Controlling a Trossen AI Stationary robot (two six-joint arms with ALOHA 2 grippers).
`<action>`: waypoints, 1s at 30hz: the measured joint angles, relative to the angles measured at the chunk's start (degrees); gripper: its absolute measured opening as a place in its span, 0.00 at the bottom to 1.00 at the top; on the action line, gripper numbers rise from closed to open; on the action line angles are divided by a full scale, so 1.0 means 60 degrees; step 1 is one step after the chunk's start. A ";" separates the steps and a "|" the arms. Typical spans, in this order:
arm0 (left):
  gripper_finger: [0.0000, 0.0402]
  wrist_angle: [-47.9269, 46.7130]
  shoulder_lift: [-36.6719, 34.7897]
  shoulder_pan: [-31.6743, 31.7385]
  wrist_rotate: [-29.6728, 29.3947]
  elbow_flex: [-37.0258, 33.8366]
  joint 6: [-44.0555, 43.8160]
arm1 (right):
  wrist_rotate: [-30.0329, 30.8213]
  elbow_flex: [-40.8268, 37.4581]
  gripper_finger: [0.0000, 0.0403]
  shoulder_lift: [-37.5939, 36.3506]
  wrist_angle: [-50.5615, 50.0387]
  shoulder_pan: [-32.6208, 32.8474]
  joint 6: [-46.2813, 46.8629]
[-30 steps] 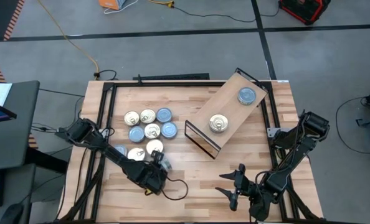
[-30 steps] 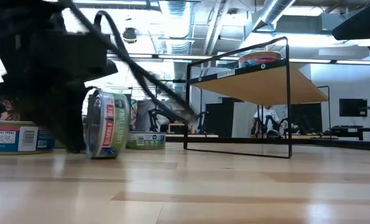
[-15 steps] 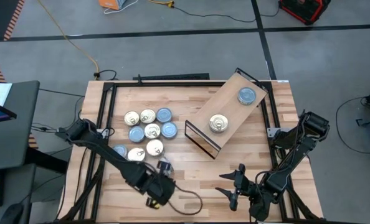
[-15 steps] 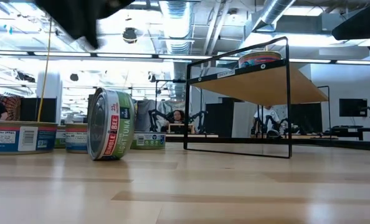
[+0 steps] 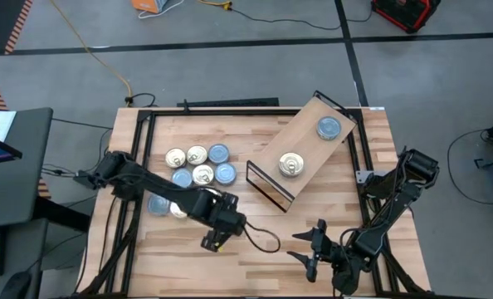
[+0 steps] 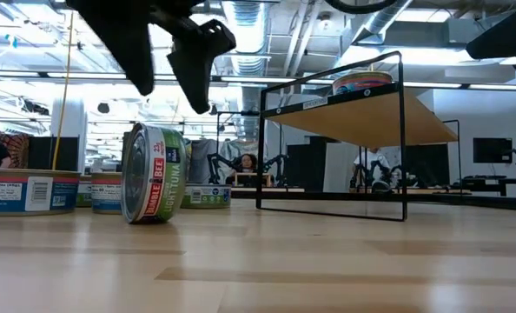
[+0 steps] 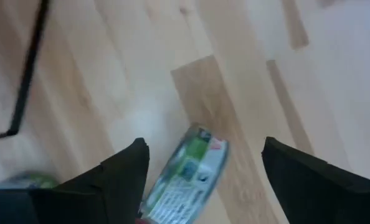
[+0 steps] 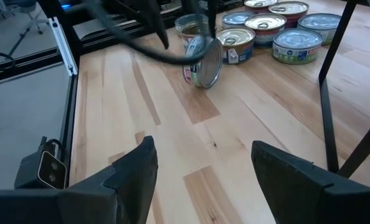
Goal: Stack canned seafood by type on shelf
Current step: Stack the green tuna can on the shelf
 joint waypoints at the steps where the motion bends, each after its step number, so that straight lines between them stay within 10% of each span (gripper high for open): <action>1: 0.76 -0.0008 0.0000 0.0052 0.0071 -0.0062 0.0293 | 0.0000 -0.0001 0.71 0.0000 -0.0004 0.0000 0.0002; 16: 0.65 -0.0459 -0.0007 0.0333 -0.0794 -0.1227 0.4275 | 0.0000 -0.0004 0.71 0.0000 0.0007 0.0004 0.0004; 30: 0.32 -0.0714 -0.0003 0.0219 -0.1317 -0.0792 0.2673 | -0.0117 0.0000 0.71 0.0000 0.0102 0.0330 -0.0378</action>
